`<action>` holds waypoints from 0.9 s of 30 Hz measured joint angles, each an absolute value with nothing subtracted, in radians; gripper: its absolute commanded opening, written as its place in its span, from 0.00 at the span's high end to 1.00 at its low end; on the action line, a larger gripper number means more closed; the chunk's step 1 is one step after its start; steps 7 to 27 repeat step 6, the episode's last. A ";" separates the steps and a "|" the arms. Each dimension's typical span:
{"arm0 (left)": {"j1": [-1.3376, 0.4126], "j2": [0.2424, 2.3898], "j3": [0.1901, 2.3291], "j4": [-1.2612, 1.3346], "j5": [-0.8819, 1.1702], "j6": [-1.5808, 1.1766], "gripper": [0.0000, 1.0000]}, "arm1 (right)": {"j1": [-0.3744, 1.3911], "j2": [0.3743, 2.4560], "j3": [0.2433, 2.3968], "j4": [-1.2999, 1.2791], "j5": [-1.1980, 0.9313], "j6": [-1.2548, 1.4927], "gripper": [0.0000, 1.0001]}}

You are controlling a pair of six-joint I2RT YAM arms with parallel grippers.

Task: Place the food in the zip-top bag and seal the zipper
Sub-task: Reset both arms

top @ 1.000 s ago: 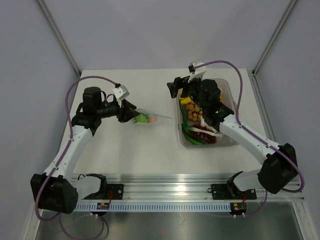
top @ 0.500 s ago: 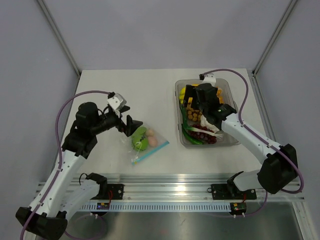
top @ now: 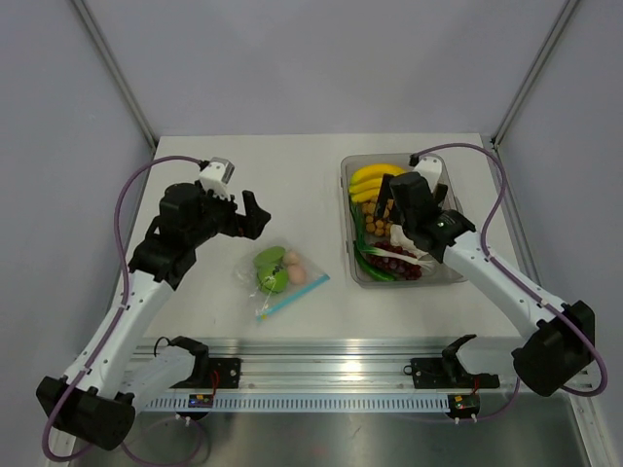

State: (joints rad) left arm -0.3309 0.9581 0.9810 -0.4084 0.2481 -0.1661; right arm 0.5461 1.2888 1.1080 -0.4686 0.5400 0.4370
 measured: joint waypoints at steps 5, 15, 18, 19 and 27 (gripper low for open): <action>-0.331 0.930 0.970 -0.389 0.182 -0.202 0.01 | 0.546 1.234 1.068 -0.469 0.567 0.446 0.01; -0.331 0.928 0.970 -0.387 0.173 -0.205 0.01 | 0.546 1.223 1.055 -0.469 0.567 0.446 0.00; -0.331 0.928 0.970 -0.387 0.173 -0.205 0.01 | 0.546 1.223 1.055 -0.469 0.567 0.446 0.00; -0.331 0.928 0.970 -0.387 0.173 -0.205 0.01 | 0.546 1.223 1.055 -0.469 0.567 0.446 0.00; -0.331 0.928 0.970 -0.387 0.173 -0.205 0.01 | 0.546 1.223 1.055 -0.469 0.567 0.446 0.00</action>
